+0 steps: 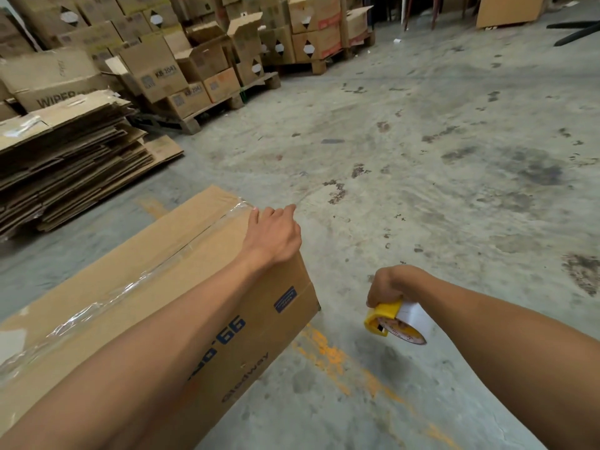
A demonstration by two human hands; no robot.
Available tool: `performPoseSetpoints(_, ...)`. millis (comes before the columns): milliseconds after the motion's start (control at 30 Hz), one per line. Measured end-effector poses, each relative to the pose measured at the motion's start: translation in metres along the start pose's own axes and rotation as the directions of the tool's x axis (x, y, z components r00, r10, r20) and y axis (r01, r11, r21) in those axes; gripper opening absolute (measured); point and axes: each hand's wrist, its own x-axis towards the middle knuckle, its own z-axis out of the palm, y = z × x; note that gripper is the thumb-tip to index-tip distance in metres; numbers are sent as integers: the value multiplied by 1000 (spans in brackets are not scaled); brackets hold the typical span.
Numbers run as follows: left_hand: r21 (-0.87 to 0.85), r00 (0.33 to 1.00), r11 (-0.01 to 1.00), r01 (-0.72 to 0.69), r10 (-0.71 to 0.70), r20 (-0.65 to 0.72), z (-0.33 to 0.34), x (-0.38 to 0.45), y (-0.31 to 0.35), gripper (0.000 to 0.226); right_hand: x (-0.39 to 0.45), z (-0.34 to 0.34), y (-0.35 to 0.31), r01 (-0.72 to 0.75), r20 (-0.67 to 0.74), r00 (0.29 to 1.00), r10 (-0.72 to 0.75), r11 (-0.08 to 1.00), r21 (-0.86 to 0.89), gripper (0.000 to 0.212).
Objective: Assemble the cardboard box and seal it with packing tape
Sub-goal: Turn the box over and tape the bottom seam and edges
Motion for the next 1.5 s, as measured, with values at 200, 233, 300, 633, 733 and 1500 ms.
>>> performPoseSetpoints(200,-273,1000,962,-2,3,1,-11,-10,-15,54,-4,-10,-5,33,-40,999,-30,998,60,50)
performPoseSetpoints(233,-210,999,977,-35,40,20,-11,-18,-22,59,-3,-10,-8,45,-46,998,-42,997,67,52)
performPoseSetpoints(300,-68,995,995,-76,80,58,-10,-40,-39,70,-4,-9,-16,73,-55,996,-70,995,61,55)
performPoseSetpoints(633,68,978,981,179,-186,97,-18,-205,-126,85,-11,16,-76,285,-7,959,-285,958,32,43)
performPoseSetpoints(733,63,966,972,224,-231,120,-25,-270,-168,85,-13,26,-88,372,-2,928,-372,927,-36,36)
performPoseSetpoints(1500,-189,838,978,-84,-34,-545,10,-159,-45,27,-47,-35,-70,484,12,850,-526,791,374,29)
